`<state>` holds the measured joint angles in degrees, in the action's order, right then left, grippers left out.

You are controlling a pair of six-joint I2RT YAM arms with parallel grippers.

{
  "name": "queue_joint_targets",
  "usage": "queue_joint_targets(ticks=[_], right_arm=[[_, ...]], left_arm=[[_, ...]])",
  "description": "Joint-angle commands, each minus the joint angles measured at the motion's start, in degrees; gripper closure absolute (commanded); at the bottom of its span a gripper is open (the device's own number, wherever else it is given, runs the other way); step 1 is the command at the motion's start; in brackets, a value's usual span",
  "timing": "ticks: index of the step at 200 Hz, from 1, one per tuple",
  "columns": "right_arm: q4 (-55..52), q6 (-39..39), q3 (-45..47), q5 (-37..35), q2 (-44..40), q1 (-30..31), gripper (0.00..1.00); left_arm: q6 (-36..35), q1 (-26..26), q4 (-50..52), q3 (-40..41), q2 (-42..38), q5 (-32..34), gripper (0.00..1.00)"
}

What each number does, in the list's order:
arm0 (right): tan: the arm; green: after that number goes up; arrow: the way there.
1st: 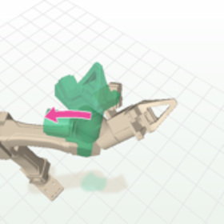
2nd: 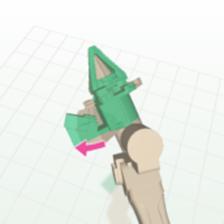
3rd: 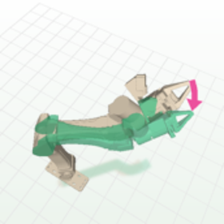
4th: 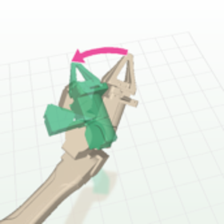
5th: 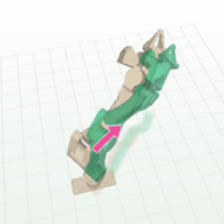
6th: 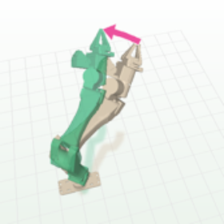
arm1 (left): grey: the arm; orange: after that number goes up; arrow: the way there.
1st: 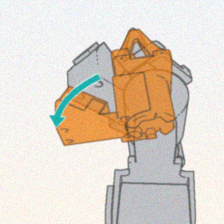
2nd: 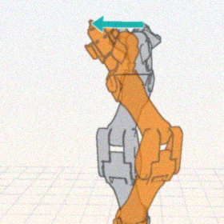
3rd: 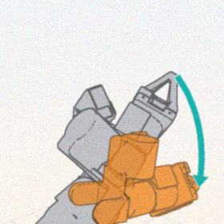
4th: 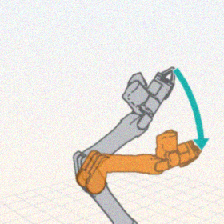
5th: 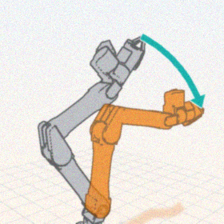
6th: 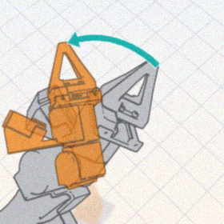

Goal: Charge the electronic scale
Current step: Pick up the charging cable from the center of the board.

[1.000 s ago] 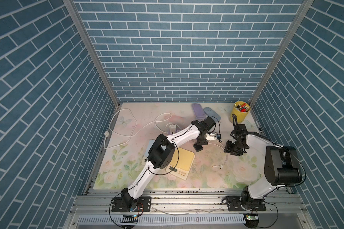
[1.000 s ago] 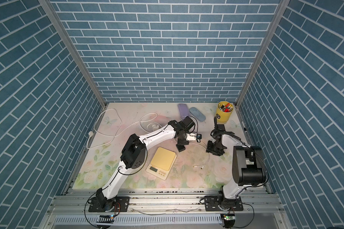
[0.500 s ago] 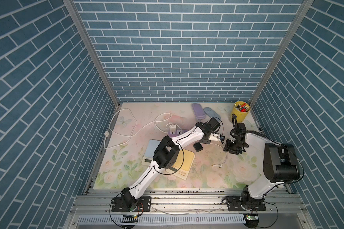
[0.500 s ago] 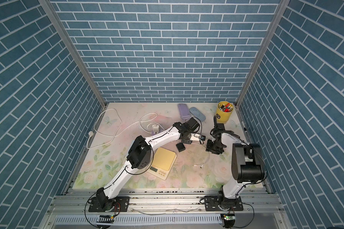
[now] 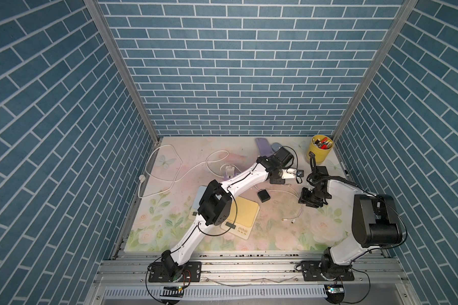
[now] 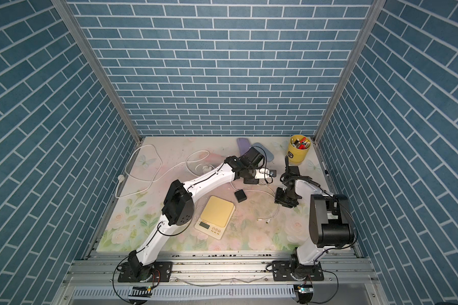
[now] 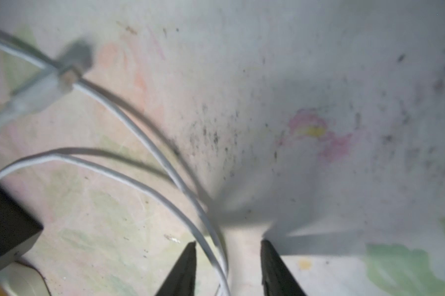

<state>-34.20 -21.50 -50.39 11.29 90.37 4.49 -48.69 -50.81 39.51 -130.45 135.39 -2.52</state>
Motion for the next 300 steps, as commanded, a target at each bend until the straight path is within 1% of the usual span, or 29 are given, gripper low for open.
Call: queue_joint_targets(ticks=[1,23,42,53,73,92,114,133,156,172,182,216,247,262,270,276,287,300], right_arm=[[-1.99,-4.04,0.25,-2.03,-6.61,0.13,0.52],[-1.06,-8.31,-0.06,-2.52,-13.79,0.18,0.5],[2.38,-14.84,0.46,0.98,-19.52,0.2,0.5],[6.66,-19.67,2.06,3.91,-22.94,0.18,0.5],[18.45,-29.25,6.85,8.13,-28.64,0.45,0.49],[27.68,-37.16,10.41,7.45,-32.57,1.9,0.46],[34.61,-42.31,11.54,3.97,-34.03,4.56,0.41],[38.41,-45.46,10.43,3.03,-31.68,6.05,0.39],[39.9,-50.31,7.78,4.86,-25.5,7.14,0.39],[44.73,-54.01,7.37,5.33,-21.57,8.4,0.39],[46.85,-54.7,6.58,4.81,-19.39,9.31,0.39],[48.29,-55.3,0.67,4.7,-12.45,11.67,0.38],[51.88,-59.13,-2.71,5.4,-6.54,12.45,0.39],[53.87,-60.52,-4.43,6.65,-3.83,13.02,0.43],[54.85,-60.85,-5.35,7.17,-2.71,13.41,0.48],[55.24,-60.94,-5.87,7.52,-2.05,13.79,0.56],[55.72,-60.9,-6.86,7.7,-1.22,14.42,0.74],[55.67,-59.86,-7.56,7.47,-0.85,15.01,0.9]], left_arm=[[3.95,0.62,-3.05,1.08,-5.77,-4.96,1.0],[5.48,0.88,-3.77,2.72,-8.51,-6.12,1.0],[6.21,0.97,-4.65,4.36,-10.19,-6.12,1.0],[6.98,1.1,-5.0,5.07,-10.83,-5.98,1.0],[10.21,1.61,-5.25,5.31,-11.87,-5.57,1.0],[14.72,2.44,-5.49,5.42,-12.58,-5.36,1.0],[18.63,3.13,-6.15,6.65,-13.85,-5.91,1.0],[21.84,3.58,-6.72,8.05,-14.94,-5.79,1.0],[27.44,4.76,-7.31,9.71,-16.22,-5.57,1.0],[30.28,5.5,-8.39,11.82,-17.43,-6.11,1.0],[31.16,5.68,-9.16,13.34,-18.32,-6.29,1.0],[33.25,5.89,-10.79,17.49,-20.72,-5.94,1.0],[34.08,5.97,-12.56,20.66,-22.59,-6.01,1.0],[34.65,6.06,-13.29,21.93,-23.23,-6.08,1.0],[34.92,6.22,-13.53,22.4,-23.53,-6.23,1.0],[35.18,6.31,-13.65,22.77,-23.59,-6.19,1.0],[35.82,6.5,-13.83,23.4,-23.9,-6.18,1.0],[36.62,6.88,-14.07,24.2,-24.29,-6.61,1.0]])
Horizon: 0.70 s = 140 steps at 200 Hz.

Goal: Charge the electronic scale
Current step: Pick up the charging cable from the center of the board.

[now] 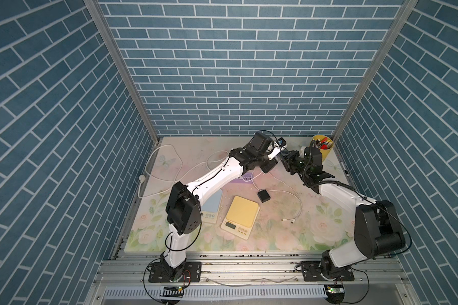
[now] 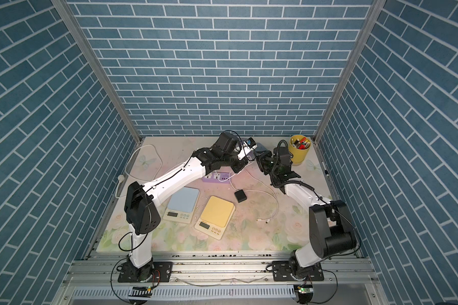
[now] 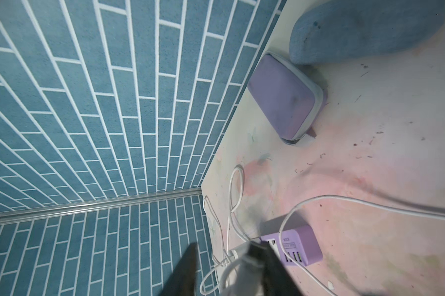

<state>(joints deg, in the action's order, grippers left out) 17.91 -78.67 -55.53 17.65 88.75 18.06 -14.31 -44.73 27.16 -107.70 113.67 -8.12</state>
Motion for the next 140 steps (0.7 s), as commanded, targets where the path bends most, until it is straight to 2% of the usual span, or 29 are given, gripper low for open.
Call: queue_joint_targets(ticks=[1,11,16,56,67,78,109,120,140], right_arm=[[3.55,-2.57,-2.45,1.13,0.74,1.48,0.91],[2.94,-1.05,-2.89,0.99,0.8,1.8,0.93],[2.61,0.09,-3.17,1.02,0.71,1.86,1.0],[-0.26,14.4,-6.3,3.11,0.77,2.92,1.0],[-0.21,19.98,-7.87,4.61,1.18,3.41,1.0],[-1.45,25.49,-10.55,6.7,2.1,3.97,1.0],[-14.58,47.05,-27.62,15.73,9.22,6.71,1.0],[-15.54,47.62,-35.58,15.73,13.19,7.68,1.0],[-15.54,47.62,-48.7,15.73,20.35,9.33,1.0]], left_arm=[[2.34,0.84,-1.74,1.44,-2.65,-1.02,1.0],[3.14,1.28,-1.91,2.2,-3.06,-1.41,1.0],[3.58,1.51,-2.06,2.64,-3.34,-1.74,1.0],[8.12,4.46,-4.69,9.7,-8.2,-5.02,0.97],[9.81,5.83,-5.67,12.15,-10.34,-6.36,0.89],[11.49,7.72,-6.31,14.92,-12.53,-7.8,0.72],[16.57,14.85,-7.02,22.12,-19.53,-15.15,0.55],[18.34,18.15,-7.73,25.09,-22.37,-19.19,0.51],[19.24,23.6,-7.71,30.0,-28.07,-23.83,0.5]])
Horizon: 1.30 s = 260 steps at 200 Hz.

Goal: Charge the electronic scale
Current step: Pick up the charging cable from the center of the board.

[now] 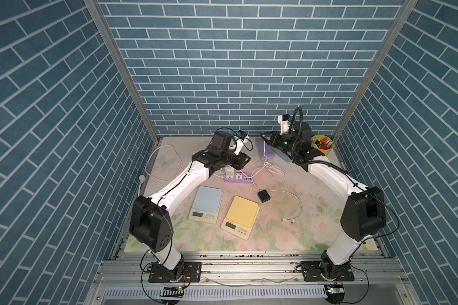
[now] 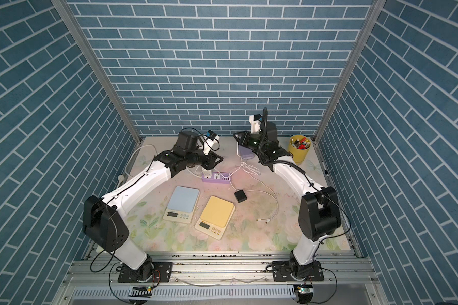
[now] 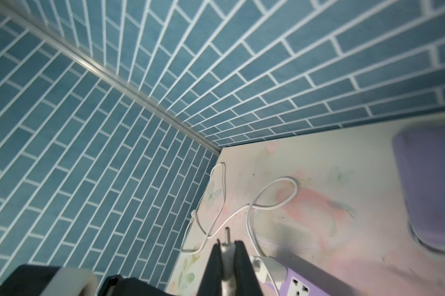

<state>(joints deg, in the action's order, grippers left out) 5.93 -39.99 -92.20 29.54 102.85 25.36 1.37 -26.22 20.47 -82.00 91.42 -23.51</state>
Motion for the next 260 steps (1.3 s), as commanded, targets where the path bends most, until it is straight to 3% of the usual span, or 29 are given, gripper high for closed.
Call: queue_joint_targets(ticks=[1,31,47,116,142,173,217,260], right_arm=[[-3.56,8.93,-13.53,3.84,6.89,2.36,1.0],[-3.56,8.93,-32.15,3.84,16.44,7.69,1.0],[-3.56,8.93,-37.11,3.84,19.32,10.8,1.0],[-3.56,8.93,-29.33,3.84,17.97,16.68,1.0],[-3.56,8.93,-35.06,3.84,22.02,19.12,1.0],[-3.56,8.93,-51.97,3.84,31.55,21.89,1.0],[-3.56,8.93,-46.14,3.84,29.75,22.23,1.0],[-3.56,8.93,-45.62,3.84,35.16,22.23,1.0]], left_arm=[[3.56,5.41,-0.95,4.43,-6.12,-8.68,0.5],[2.54,13.81,0.18,10.12,-13.58,-17.61,0.52],[2.5,17.24,-0.25,13.55,-17.25,-20.28,0.53],[5.31,21.82,-3.57,21.89,-25.9,-19.34,0.53],[5.95,22.72,-5.19,24.99,-29.77,-16.49,0.53],[7.89,26.16,-0.89,25.22,-32.93,-10.17,0.53],[8.48,27.05,-0.78,28.34,-34.24,-9.08,0.53],[7.85,29.94,1.66,28.78,-36.25,-8.52,0.54]])
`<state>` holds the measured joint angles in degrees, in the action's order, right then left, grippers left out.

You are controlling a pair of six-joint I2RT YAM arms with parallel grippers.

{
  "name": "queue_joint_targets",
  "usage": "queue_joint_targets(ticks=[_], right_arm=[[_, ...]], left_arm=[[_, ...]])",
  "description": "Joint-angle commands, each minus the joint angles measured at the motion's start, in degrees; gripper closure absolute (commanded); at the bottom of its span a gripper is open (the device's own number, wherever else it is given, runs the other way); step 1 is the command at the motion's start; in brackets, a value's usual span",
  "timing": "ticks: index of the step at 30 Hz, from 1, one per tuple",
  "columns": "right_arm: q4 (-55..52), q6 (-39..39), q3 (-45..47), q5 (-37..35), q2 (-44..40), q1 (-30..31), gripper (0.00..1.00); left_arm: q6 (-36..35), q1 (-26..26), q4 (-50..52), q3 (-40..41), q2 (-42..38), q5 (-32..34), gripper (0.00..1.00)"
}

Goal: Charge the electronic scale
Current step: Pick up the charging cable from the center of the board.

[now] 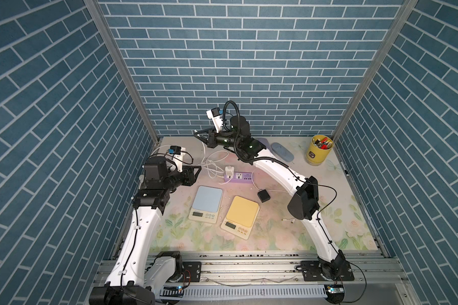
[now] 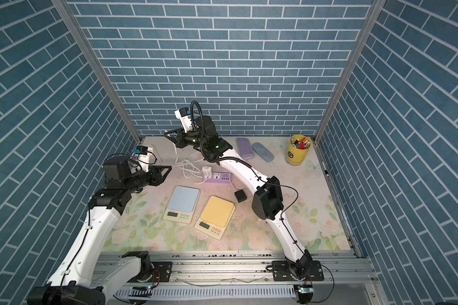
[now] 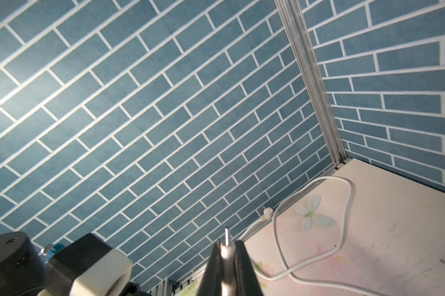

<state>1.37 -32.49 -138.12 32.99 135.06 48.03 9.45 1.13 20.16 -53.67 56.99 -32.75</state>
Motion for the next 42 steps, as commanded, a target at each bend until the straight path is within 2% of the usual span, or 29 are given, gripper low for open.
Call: queue_joint_targets(ticks=[1,3,4,5,6,9,11,15,17,20,23,26,29,35,42], right_arm=[[1.0,1.43,0.3,0.39,2.94,-0.44,1.0],[1.0,1.43,0.66,0.39,3.37,-0.39,1.0],[-59.98,64.97,1.06,17.33,3.37,-0.38,1.0],[-61.03,66.07,1.52,18.6,3.28,-0.39,0.54],[-61.04,66.32,2.11,19.21,3.07,-0.4,1.0],[-60.06,66.16,4.08,20.72,2.28,-0.56,1.0],[-59.47,66.14,5.06,21.6,1.68,-0.54,1.0],[-59.23,66.15,6.09,22.0,0.77,-0.77,1.0],[-58.31,65.73,7.34,21.83,-0.24,-1.09,1.0],[-52.7,61.95,11.5,19.83,-3.21,-1.64,1.0],[-43.87,57.17,17.96,15.79,-7.62,-2.43,1.0],[-36.44,55.09,24.37,13.15,-12.54,-3.16,1.0],[-33.49,55.52,28.25,11.57,-15.05,-3.26,1.0],[-35.56,57.36,30.11,15.44,-16.43,-3.38,1.0],[-38.14,55.53,27.78,22.6,-15.99,-4.63,1.0]], left_arm=[[-0.19,2.84,2.02,0.47,-1.9,0.61,0.54],[0.52,6.0,1.45,0.83,-2.71,-2.52,0.54],[0.67,7.46,0.81,1.01,-2.78,-4.58,0.54],[0.79,8.81,-0.18,1.27,-2.53,-7.34,0.55],[0.83,10.06,-1.45,1.44,-1.89,-10.5,0.55],[1.23,10.91,-6.44,1.7,1.64,-21.03,0.55],[3.83,10.87,-11.18,2.84,3.78,-24.81,0.55],[4.82,10.82,-15.4,4.49,5.55,-25.82,0.54],[3.82,10.51,-14.31,3.94,7.65,-27.33,0.54],[2.85,8.85,-13.86,4.74,9.1,-27.23,0.54],[2.78,5.2,-17.03,8.7,7.3,-23.73,0.53],[7.0,3.04,-23.97,13.08,6.63,-20.07,0.52],[10.93,1.33,-31.54,15.96,8.7,-19.72,0.53],[13.04,-2.62,-39.97,14.93,13.59,-22.68,0.57],[11.93,-5.3,-41.77,13.94,14.66,-27.09,0.64]])
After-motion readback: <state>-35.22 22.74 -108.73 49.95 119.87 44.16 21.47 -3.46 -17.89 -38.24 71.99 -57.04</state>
